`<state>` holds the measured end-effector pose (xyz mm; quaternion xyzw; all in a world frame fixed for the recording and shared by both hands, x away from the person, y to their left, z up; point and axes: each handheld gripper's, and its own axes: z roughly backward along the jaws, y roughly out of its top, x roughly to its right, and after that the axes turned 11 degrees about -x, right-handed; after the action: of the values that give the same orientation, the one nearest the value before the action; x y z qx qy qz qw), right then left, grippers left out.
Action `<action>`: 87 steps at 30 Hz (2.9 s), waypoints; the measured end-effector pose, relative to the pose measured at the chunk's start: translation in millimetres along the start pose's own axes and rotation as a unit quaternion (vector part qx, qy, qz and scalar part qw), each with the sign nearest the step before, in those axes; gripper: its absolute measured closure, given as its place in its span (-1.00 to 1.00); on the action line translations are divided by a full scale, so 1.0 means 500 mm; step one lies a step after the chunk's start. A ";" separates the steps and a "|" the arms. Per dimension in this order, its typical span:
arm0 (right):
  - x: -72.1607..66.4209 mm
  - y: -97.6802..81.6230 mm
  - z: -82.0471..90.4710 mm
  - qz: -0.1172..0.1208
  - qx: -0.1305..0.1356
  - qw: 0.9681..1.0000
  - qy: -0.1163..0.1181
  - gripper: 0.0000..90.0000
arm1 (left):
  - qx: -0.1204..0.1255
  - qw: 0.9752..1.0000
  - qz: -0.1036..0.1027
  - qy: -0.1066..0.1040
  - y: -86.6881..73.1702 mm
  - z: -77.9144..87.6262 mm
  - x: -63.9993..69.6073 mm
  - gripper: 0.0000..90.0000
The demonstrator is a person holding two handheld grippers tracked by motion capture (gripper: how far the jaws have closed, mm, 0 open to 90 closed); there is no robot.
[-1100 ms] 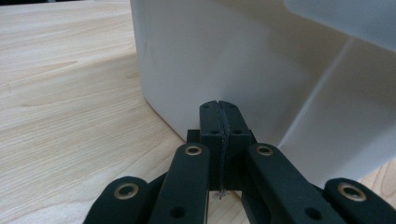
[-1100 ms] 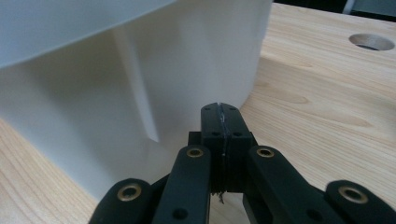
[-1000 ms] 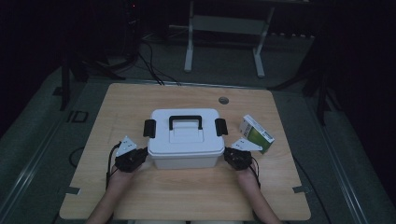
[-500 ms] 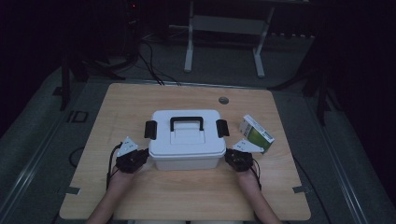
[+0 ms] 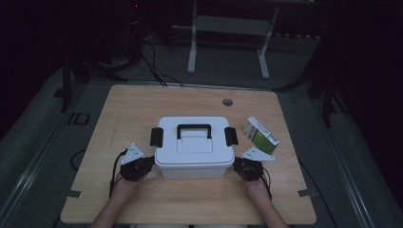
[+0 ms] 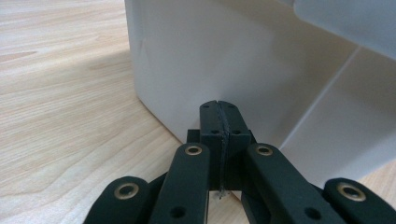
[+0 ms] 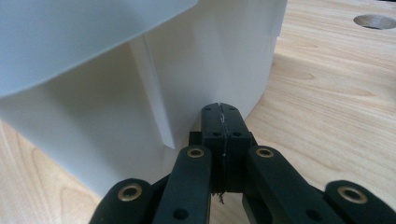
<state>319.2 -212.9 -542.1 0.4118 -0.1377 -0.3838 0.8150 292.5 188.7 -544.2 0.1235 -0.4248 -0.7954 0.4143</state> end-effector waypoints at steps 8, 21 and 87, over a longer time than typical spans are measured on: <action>-0.005 -0.018 0.019 -0.008 0.003 1.000 0.003 1.00 | 0.002 1.000 -0.003 -0.009 -0.006 0.000 0.014 1.00; -0.011 -0.040 0.048 -0.011 0.000 1.000 0.004 1.00 | -0.006 1.000 -0.010 -0.022 -0.009 0.003 0.037 1.00; -0.010 -0.054 0.063 -0.022 0.002 1.000 0.018 1.00 | -0.014 0.999 -0.018 -0.041 -0.024 0.019 0.057 0.99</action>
<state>284.9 -236.9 -543.2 0.4235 -0.1146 -0.3936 0.8078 262.7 175.9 -543.4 0.0926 -0.4279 -0.8131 0.3836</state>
